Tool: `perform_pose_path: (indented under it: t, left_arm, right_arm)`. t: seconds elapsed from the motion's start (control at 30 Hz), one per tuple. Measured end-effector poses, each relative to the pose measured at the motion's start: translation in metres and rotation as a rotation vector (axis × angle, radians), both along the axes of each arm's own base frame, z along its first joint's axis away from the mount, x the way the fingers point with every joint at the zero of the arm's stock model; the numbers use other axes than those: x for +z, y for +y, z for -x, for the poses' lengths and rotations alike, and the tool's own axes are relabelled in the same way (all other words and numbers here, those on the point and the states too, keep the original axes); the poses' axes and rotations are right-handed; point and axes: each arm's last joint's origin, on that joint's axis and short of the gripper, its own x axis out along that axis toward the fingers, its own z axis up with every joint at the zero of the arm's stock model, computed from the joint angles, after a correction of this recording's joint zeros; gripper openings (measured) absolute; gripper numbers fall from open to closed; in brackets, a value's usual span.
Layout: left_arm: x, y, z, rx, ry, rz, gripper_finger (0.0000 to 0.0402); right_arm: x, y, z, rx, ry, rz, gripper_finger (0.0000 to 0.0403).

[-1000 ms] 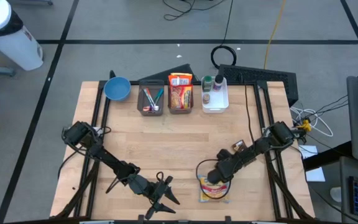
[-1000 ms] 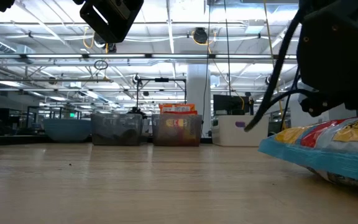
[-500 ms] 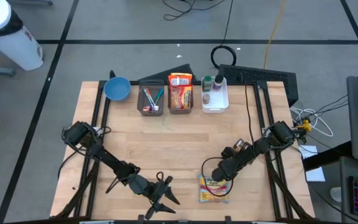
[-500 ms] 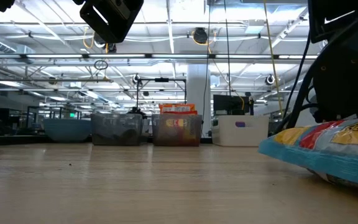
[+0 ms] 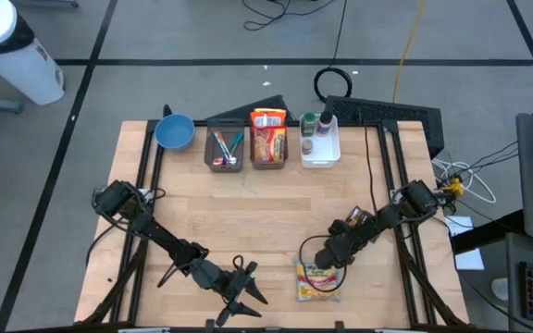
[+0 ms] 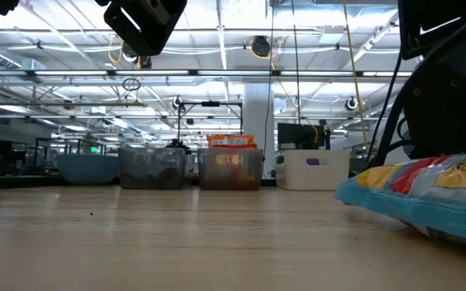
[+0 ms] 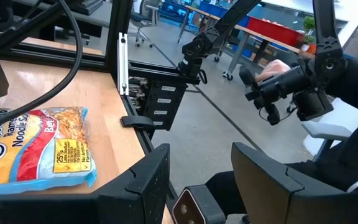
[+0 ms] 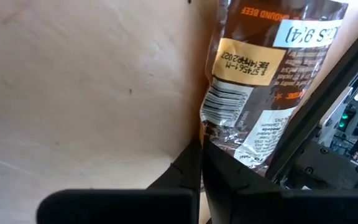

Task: Pick & Place Food Item
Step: Put the orange seasoning pack into the white bin

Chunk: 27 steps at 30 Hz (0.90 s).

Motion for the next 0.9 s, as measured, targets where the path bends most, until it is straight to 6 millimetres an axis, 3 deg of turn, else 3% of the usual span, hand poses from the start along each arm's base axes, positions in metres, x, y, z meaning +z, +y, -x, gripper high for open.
perform_pose_path:
  t: [0.53, 0.9]
  left_arm:
    - [0.000, 0.000, 0.000, 0.002, -0.006, -0.008, 0.0182]
    - [0.000, 0.001, -0.001, 0.004, -0.008, -0.011, 0.0182]
  right_arm:
    - [0.069, 0.016, -0.039, 0.143, -0.065, 0.080, 0.0000]
    - [0.086, 0.021, -0.053, 0.171, -0.143, 0.053, 0.0000]
